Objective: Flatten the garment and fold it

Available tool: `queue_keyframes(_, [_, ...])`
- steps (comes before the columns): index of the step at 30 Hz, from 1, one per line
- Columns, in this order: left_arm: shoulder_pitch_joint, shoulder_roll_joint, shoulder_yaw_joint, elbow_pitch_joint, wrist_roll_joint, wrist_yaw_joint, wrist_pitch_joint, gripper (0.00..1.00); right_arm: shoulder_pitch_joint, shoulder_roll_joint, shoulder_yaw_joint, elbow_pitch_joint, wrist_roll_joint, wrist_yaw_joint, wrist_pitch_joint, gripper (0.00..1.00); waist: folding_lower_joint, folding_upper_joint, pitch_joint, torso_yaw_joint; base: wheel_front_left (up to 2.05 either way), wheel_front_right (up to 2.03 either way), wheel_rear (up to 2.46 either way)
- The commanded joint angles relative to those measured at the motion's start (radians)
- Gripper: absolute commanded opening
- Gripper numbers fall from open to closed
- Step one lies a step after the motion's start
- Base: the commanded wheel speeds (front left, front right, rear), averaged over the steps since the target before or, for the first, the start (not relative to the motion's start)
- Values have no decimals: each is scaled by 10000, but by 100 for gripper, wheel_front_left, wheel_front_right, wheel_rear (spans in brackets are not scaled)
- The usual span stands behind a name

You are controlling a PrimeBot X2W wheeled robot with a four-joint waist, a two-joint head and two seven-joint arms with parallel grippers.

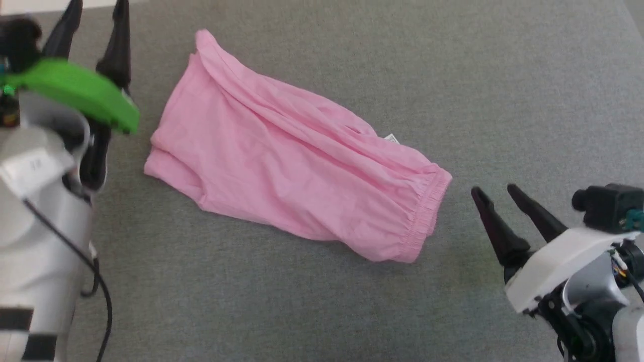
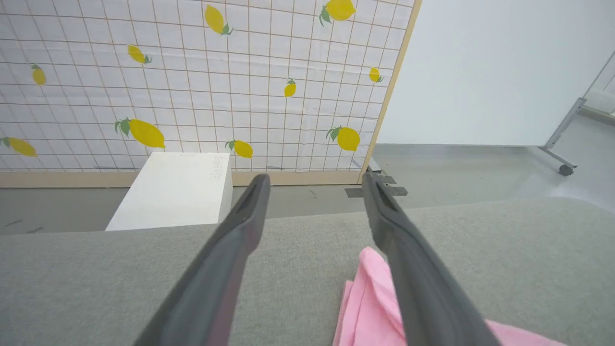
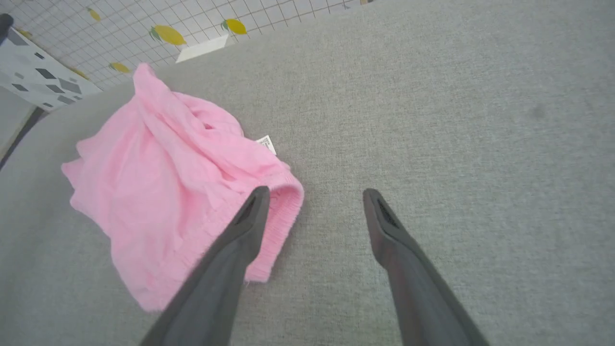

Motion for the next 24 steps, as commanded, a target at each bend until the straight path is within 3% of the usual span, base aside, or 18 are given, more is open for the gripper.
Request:
queue_keyframes(1, [698,159,37,-225,184,86,-430,100,300,8,88,-213,-557,-13,263,100,0,78,-668,391,0,0,0])
queue_keyframes(4, [1920,302,82,-885,388,341,-1028,100,788,8,422,-547,-1347,-13,995,100,0,78,-1025,609,0,0,0])
queue_keyframes(11, [4487,125,699,-2562,68,1261,-1388,100,655,8,1044,-599,-1921,-13,1753,100,0,78,-1423,1002,0,0,0])
queue_keyframes(18, [6038,-73,988,-3937,-240,1874,-1380,100,-533,9,918,960,-2791,-13,2013,100,0,78,-1488,1407,0,0,0])
queue_keyframes(24, [6411,-151,978,-4413,-389,2023,-1247,100,-1084,9,512,2578,-3300,-13,2107,100,0,78,-1407,1726,0,0,0])
